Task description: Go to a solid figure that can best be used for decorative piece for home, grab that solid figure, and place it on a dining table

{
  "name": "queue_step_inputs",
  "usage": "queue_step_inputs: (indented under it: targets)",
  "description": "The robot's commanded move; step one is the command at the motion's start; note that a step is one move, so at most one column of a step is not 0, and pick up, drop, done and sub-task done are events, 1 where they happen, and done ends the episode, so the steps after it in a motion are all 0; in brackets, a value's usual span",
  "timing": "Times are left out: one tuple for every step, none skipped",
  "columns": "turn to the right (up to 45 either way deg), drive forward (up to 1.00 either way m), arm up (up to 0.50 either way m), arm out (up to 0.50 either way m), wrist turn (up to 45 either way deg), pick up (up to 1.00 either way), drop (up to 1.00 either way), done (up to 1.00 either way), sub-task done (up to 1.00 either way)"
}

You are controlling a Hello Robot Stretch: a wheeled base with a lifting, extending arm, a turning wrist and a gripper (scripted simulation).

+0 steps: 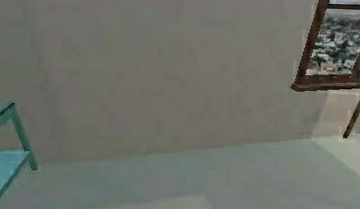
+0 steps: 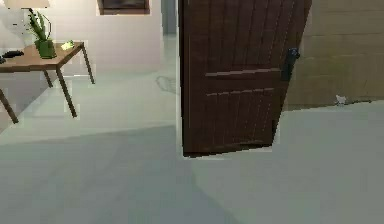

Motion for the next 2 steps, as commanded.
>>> queue_step_inputs:
  targets:
    - [33.0, 0.0, 0.0, 0.0, 0.0, 0.0, 0.0, 0.0, 0.0]
    - [0.0, 0.2, 0.0, 0.0, 0.0, 0.0, 0.0, 0.0, 0.0]
